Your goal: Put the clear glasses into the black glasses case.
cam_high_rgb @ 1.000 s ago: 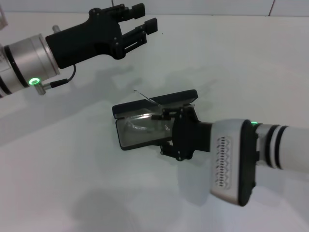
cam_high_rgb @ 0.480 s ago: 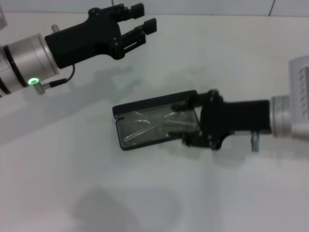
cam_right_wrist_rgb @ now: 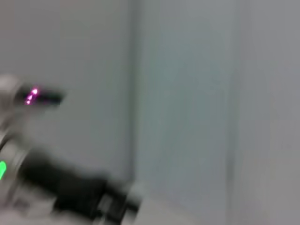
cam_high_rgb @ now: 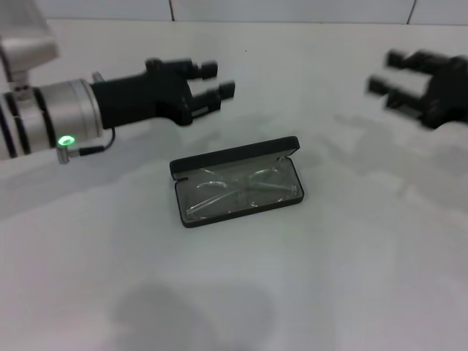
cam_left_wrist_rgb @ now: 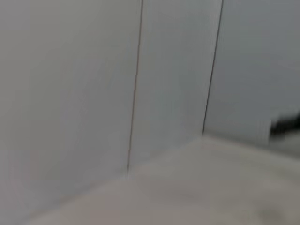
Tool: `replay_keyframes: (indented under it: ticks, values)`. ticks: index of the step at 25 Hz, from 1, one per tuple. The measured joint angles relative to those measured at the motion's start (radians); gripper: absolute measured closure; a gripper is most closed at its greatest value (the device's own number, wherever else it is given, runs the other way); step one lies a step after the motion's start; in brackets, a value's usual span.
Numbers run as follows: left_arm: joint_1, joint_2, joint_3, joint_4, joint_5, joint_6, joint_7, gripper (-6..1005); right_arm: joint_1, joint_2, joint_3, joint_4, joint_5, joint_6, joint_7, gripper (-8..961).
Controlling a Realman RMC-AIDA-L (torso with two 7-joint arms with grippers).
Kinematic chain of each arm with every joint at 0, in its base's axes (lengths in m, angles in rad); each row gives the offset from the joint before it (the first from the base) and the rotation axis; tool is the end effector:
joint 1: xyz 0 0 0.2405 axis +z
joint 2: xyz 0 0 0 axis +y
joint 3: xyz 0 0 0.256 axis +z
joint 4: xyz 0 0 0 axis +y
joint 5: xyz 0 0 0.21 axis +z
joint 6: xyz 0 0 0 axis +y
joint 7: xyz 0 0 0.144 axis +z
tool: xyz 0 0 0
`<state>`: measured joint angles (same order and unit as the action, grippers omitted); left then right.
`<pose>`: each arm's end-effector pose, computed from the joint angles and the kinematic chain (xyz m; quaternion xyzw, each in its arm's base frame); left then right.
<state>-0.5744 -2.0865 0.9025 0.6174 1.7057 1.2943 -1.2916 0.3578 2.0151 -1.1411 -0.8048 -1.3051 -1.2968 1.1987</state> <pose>-0.2305 0.3713 -0.0154 -0.9243 -0.1744 -0.2679 0.2088 0.2410 0.3482 0.0347 -0.8935 0.1199 0.3320 0.2775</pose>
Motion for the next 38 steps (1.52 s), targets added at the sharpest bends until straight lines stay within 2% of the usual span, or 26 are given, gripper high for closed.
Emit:
replay_keyframes:
  ticks: [2,5,10,14,19,22,26,29,32,34,36,38]
  values:
    - [-0.027,-0.001,0.004,-0.015,0.065,-0.041,-0.041,523,0.002,-0.001,0.073,0.034,0.012,-0.049,-0.007,389]
    - [-0.054,-0.002,0.040,-0.036,0.107,-0.083,-0.069,523,0.004,-0.001,0.120,0.050,0.013,-0.082,-0.017,384]
    - [-0.060,-0.002,0.200,-0.034,0.113,-0.120,-0.072,523,0.007,-0.002,0.126,0.052,0.009,-0.073,-0.019,377]
    - [-0.049,-0.003,0.290,-0.029,0.116,-0.122,-0.041,523,0.009,-0.001,0.126,0.059,0.006,-0.063,-0.025,371]
    - [-0.024,-0.005,0.305,-0.027,0.083,-0.120,0.034,524,0.015,-0.001,0.126,0.086,0.006,-0.063,-0.043,363]
    - [-0.004,-0.004,0.301,-0.026,-0.001,-0.098,0.090,524,0.017,-0.001,0.121,0.092,0.001,-0.083,-0.054,358]
    - [0.056,0.006,0.299,-0.015,-0.241,0.027,0.209,524,0.024,-0.002,0.117,0.092,-0.059,-0.195,-0.065,352]
    - [0.073,0.033,0.297,-0.015,-0.338,0.187,0.225,520,0.043,-0.010,0.117,0.091,-0.100,-0.332,-0.063,348]
    - [0.081,0.074,0.271,-0.031,-0.351,0.391,0.229,513,0.052,-0.016,0.117,0.095,-0.112,-0.439,-0.066,343]
    - [0.109,0.091,0.240,-0.035,-0.351,0.511,0.242,508,0.054,-0.017,0.111,0.095,-0.118,-0.490,-0.074,340]
    - [0.142,0.091,0.223,-0.025,-0.350,0.549,0.262,492,0.055,-0.014,0.106,0.098,-0.123,-0.506,-0.079,304]
    - [0.179,0.082,0.213,-0.013,-0.342,0.559,0.312,465,0.060,-0.007,0.102,0.104,-0.139,-0.509,-0.081,268]
